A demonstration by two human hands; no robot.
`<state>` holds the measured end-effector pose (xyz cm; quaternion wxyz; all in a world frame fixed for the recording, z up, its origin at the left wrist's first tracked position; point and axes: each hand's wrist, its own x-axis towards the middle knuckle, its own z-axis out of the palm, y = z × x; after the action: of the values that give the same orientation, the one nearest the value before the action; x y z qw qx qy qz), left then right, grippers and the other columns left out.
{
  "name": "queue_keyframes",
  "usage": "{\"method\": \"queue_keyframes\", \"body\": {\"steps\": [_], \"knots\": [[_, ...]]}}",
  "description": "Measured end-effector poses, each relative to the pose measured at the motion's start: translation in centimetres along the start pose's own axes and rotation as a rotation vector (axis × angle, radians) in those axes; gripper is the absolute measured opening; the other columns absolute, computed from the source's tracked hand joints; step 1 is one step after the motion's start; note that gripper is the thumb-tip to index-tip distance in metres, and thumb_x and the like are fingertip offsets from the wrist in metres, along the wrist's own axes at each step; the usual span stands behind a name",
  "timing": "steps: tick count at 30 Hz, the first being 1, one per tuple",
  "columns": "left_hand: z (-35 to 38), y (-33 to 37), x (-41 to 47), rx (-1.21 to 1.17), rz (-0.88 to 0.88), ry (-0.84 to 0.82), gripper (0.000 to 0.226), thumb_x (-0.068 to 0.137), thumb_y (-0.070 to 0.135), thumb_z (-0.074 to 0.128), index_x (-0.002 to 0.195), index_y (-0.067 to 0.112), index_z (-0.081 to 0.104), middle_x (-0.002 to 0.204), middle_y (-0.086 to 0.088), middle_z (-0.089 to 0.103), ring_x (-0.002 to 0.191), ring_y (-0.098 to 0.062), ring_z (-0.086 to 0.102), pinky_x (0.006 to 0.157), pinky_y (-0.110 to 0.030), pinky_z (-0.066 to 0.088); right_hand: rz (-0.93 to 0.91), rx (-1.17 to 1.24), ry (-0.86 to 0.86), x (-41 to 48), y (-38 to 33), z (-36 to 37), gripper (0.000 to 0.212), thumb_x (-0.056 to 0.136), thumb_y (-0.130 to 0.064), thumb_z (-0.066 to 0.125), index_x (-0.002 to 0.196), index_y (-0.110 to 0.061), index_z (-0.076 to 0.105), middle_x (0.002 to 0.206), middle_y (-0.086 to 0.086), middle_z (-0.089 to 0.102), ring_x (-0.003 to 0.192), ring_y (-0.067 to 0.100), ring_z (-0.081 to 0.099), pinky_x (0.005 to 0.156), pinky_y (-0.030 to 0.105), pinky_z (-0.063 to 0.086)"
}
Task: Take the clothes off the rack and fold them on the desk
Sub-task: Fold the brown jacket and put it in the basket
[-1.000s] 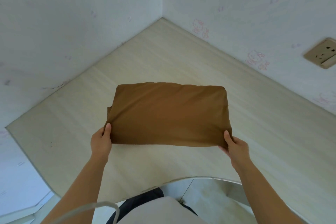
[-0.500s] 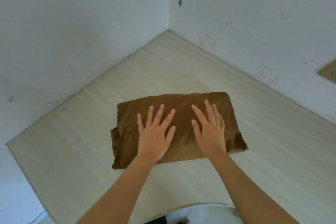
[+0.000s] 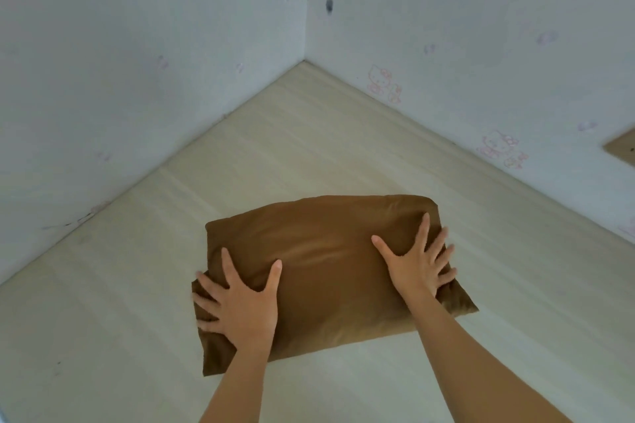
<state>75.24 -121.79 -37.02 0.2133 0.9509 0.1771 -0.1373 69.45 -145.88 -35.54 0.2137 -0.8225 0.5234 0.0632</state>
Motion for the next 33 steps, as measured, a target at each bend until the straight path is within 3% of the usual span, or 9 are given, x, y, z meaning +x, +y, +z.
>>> {"method": "queue_keyframes", "body": {"steps": [2, 4, 8, 10, 13, 17, 25, 30, 33], "knots": [[-0.4, 0.3, 0.4, -0.116, -0.085, -0.001, 0.112, 0.062, 0.085, 0.052, 0.150, 0.033, 0.007, 0.157, -0.013, 0.013, 0.142, -0.043, 0.014, 0.111, -0.065, 0.015, 0.241, 0.200, -0.020, 0.7, 0.1, -1.0, 0.127, 0.059, -0.088, 0.055, 0.151, -0.033, -0.014, 0.161, 0.010, -0.001, 0.146, 0.037, 0.005, 0.116, 0.059, 0.006], [-0.6, 0.6, 0.7, -0.176, -0.129, 0.002, 0.114, 0.059, 0.083, 0.058, 0.148, 0.029, 0.012, 0.154, -0.012, 0.022, 0.140, -0.041, 0.021, 0.111, -0.063, 0.019, 0.354, 0.241, -0.062, 1.3, 0.3, -1.8, 0.131, 0.055, -0.087, 0.062, 0.152, -0.025, 0.000, 0.157, 0.012, 0.017, 0.143, 0.037, 0.018, 0.114, 0.059, 0.014], [-1.3, 1.2, 0.8, -0.327, -0.057, 0.030, 0.104, 0.063, 0.080, 0.059, 0.145, 0.025, 0.026, 0.143, -0.010, 0.043, 0.125, -0.039, 0.045, 0.103, -0.058, 0.036, 0.473, 0.427, -0.108, 1.9, 2.1, -1.9, 0.126, 0.033, -0.091, 0.065, 0.134, -0.020, 0.040, 0.134, 0.010, 0.050, 0.124, 0.037, 0.046, 0.106, 0.059, 0.034], [-1.7, 1.6, 1.2, -0.400, -0.038, -0.020, 0.097, 0.068, 0.078, 0.060, 0.143, 0.023, 0.031, 0.139, -0.008, 0.049, 0.120, -0.038, 0.051, 0.100, -0.055, 0.039, 0.482, 0.526, -0.133, 0.9, 3.9, -2.8, 0.107, 0.040, -0.089, 0.064, 0.119, -0.018, 0.050, 0.118, 0.006, 0.060, 0.108, 0.033, 0.056, 0.102, 0.052, 0.040], [-1.5, 2.3, 1.6, -0.371, -0.033, -0.146, 0.094, 0.072, 0.082, 0.051, 0.140, 0.019, 0.035, 0.136, -0.010, 0.051, 0.121, -0.039, 0.050, 0.103, -0.054, 0.037, 0.441, 0.769, -0.271, -1.2, 7.2, -4.4, 0.077, 0.076, -0.066, 0.065, 0.130, -0.012, 0.050, 0.122, 0.006, 0.056, 0.104, 0.028, 0.052, 0.090, 0.039, 0.040], [-0.1, 2.7, -0.5, -0.441, 0.020, -0.344, 0.094, 0.072, 0.084, 0.048, 0.136, 0.016, 0.043, 0.131, -0.009, 0.054, 0.118, -0.036, 0.051, 0.104, -0.052, 0.038, 0.505, 0.989, -0.370, -4.4, 12.8, -5.4, 0.079, 0.079, -0.066, 0.062, 0.138, -0.017, 0.046, 0.130, 0.002, 0.054, 0.115, 0.028, 0.052, 0.104, 0.045, 0.040], [4.8, 2.6, -15.3, -0.391, 0.225, -0.674, 0.062, 0.084, 0.068, 0.051, 0.117, 0.015, 0.055, 0.116, -0.008, 0.060, 0.101, -0.028, 0.056, 0.091, -0.044, 0.045, 0.710, 1.228, -0.159, -17.3, 32.0, -7.3, 0.089, 0.067, -0.082, 0.055, 0.134, -0.022, 0.053, 0.122, 0.002, 0.063, 0.112, 0.027, 0.058, 0.107, 0.050, 0.040], [9.3, -0.6, -29.5, -0.255, 0.396, -0.826, 0.076, 0.084, 0.069, 0.050, 0.135, 0.013, 0.050, 0.129, -0.007, 0.057, 0.112, -0.028, 0.054, 0.100, -0.045, 0.044, 0.861, 1.408, 0.037, -30.1, 45.9, -6.9, 0.078, 0.074, -0.074, 0.057, 0.134, -0.024, 0.053, 0.116, 0.000, 0.065, 0.107, 0.023, 0.060, 0.101, 0.043, 0.043], [12.0, -4.3, -37.2, -0.161, 0.465, -0.929, 0.067, 0.088, 0.063, 0.050, 0.132, 0.013, 0.052, 0.120, -0.006, 0.057, 0.103, -0.026, 0.054, 0.096, -0.042, 0.043, 0.984, 1.464, 0.132, -37.9, 52.7, -5.3, 0.072, 0.078, -0.072, 0.054, 0.130, -0.022, 0.054, 0.111, -0.002, 0.063, 0.104, 0.022, 0.058, 0.100, 0.041, 0.040]]}}
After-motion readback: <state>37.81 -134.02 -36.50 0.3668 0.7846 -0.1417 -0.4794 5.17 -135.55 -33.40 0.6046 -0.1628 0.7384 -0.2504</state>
